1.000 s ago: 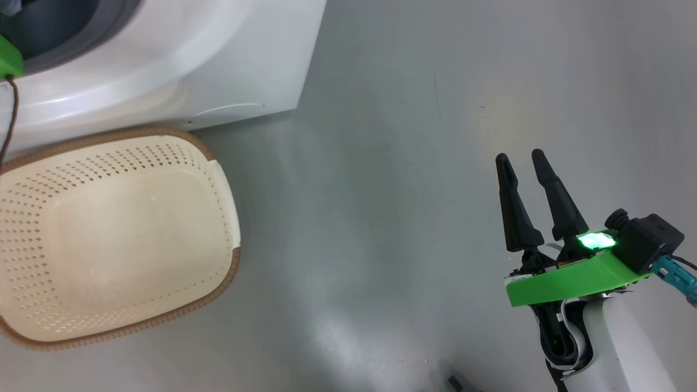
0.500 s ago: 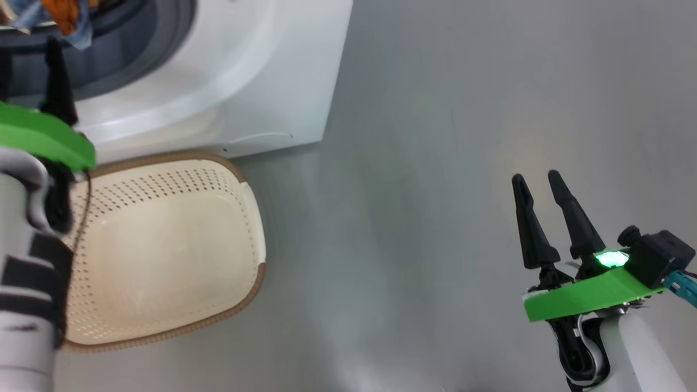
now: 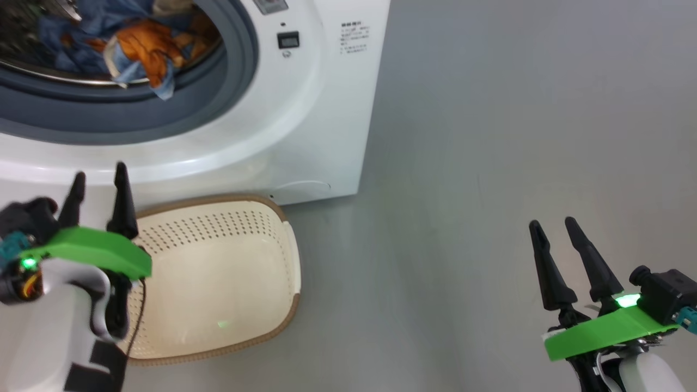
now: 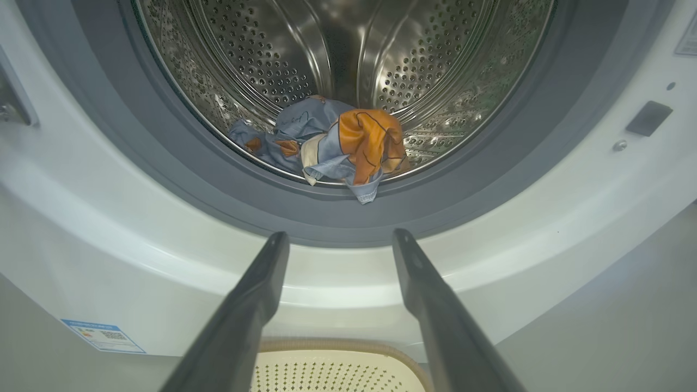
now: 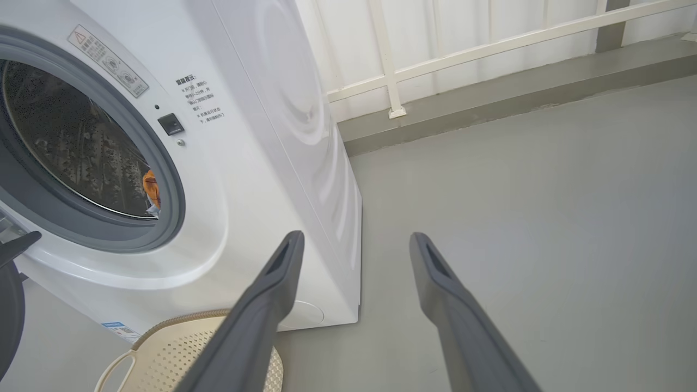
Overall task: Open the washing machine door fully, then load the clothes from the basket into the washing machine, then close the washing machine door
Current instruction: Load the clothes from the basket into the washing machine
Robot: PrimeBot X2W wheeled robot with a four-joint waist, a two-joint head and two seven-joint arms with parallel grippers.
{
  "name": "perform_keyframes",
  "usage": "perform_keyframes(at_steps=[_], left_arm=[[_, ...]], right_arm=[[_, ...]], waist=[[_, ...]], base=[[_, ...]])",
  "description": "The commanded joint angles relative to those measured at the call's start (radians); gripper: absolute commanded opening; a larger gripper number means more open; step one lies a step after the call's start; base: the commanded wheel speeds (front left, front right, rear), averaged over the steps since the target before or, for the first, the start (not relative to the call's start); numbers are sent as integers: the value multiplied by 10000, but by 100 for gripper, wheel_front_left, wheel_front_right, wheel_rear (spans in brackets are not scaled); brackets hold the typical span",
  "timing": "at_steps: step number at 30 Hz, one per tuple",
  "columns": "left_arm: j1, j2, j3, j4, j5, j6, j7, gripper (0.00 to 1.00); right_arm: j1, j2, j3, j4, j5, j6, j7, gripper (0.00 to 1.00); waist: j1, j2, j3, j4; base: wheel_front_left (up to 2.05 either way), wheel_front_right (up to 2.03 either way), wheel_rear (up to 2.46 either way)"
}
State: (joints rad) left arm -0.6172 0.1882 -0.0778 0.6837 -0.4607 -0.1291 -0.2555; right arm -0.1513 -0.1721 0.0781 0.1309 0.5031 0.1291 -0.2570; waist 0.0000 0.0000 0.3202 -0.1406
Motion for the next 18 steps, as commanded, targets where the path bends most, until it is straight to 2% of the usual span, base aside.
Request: perform_keyframes(at_steps=[1,18], left_arm=[[364,243,342,-419,129,-15,-62,100],[3693,-147,761,-2316,663,-15,-62,100]], right_arm=[[265,-241,88,-194,61,16,-48,100],[1679,-683,-299,-147,212,16,-48,100]], waist=[[0,0,-681,464],[0,0,-2470,944]], base=[[0,0,0],[0,0,0]])
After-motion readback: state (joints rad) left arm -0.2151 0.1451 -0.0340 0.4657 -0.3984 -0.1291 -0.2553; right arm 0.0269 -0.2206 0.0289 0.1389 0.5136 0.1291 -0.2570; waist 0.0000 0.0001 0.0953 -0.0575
